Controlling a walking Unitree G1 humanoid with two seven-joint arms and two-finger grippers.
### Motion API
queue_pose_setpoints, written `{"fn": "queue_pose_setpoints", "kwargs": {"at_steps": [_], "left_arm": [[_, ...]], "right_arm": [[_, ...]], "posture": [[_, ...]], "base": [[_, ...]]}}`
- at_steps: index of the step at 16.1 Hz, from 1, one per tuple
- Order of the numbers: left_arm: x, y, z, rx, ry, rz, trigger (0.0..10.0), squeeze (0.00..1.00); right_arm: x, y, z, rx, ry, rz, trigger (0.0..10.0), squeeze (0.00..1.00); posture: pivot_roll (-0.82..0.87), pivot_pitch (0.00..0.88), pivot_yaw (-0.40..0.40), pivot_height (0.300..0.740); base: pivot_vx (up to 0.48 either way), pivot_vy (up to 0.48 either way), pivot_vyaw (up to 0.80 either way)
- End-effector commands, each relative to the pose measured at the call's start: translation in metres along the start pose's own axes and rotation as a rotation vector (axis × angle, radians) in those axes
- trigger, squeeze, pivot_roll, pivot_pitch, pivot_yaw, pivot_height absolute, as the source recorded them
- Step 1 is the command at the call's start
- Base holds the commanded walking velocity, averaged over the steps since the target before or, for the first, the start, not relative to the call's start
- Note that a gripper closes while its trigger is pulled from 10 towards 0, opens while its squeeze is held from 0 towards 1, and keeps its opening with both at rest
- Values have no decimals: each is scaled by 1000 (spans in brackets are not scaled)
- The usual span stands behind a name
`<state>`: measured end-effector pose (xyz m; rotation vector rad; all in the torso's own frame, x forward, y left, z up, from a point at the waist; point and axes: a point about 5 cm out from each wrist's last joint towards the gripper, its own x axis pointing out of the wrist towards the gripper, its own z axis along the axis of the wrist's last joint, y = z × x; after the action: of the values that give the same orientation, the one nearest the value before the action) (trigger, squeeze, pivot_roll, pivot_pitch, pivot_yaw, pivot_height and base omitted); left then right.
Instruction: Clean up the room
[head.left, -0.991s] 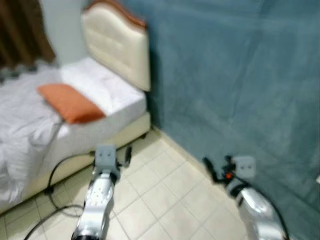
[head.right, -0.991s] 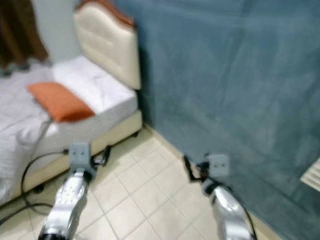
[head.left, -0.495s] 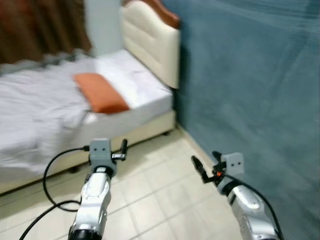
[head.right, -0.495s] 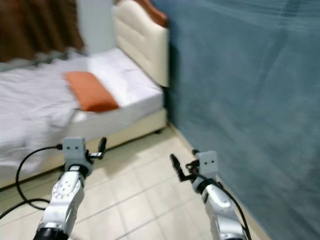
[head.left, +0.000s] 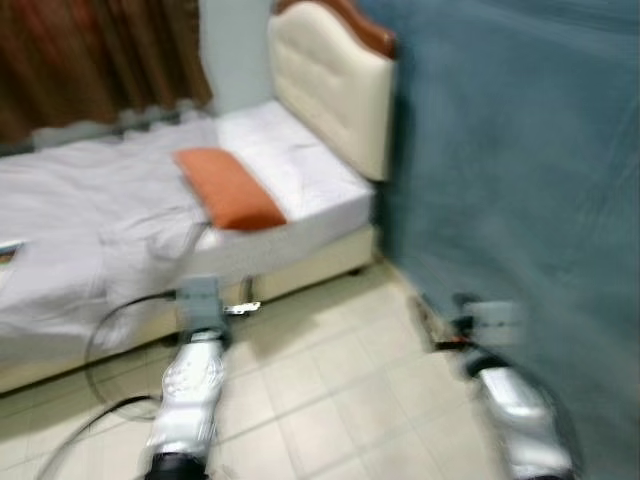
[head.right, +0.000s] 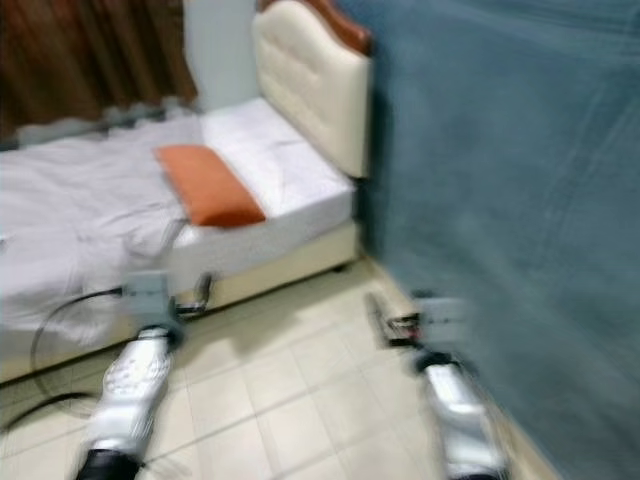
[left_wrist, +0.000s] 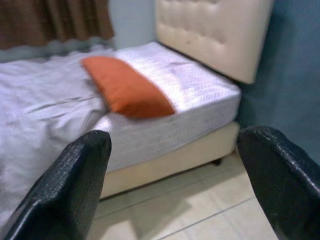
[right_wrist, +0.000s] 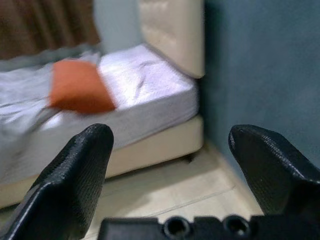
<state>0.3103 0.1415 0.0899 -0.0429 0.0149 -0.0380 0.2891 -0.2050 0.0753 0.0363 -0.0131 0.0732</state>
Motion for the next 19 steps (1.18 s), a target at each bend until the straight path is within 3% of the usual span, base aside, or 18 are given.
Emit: {"fn": "queue_pose_setpoints", "kwargs": {"at_steps": [1, 3, 4, 5, 11, 16, 19], "left_arm": [[3, 15, 7, 19, -32, 26, 10000, 0], [7, 17, 15, 11, -61, 39, 10000, 0], [8, 17, 15, 8, -64, 42, 10000, 0], [9, 13, 15, 15, -60, 32, 10000, 0], [14, 16, 16, 85, -46, -1, 10000, 0], [17, 18, 18, 97, -46, -5, 10000, 0], [17, 17, 17, 114, -40, -5, 10000, 0]], "right_arm": [[11, 15, 20, -29, -106, 31, 10000, 1000], [20, 24, 21, -36, -84, 69, 10000, 1000], [22, 26, 18, -24, -63, 81, 10000, 631], [23, 30, 9, -16, 1, 111, 10000, 0], [21, 31, -2, -1, 50, 92, 10000, 0], [23, 33, -4, 12, 58, 98, 10000, 0], [24, 34, -5, 0, 62, 102, 10000, 0]], "posture": [[-103, 32, 51, 740], [-104, 30, 54, 740], [-103, 29, 54, 740], [-100, 25, 53, 740], [-90, 14, 53, 740], [-83, 3, 60, 740], [-83, 1, 57, 740]], "base": [[469, 0, 606], [469, 0, 622], [469, 0, 0], [469, 0, 0], [476, 0, 246], [480, 0, -798], [480, 0, 0]]}}
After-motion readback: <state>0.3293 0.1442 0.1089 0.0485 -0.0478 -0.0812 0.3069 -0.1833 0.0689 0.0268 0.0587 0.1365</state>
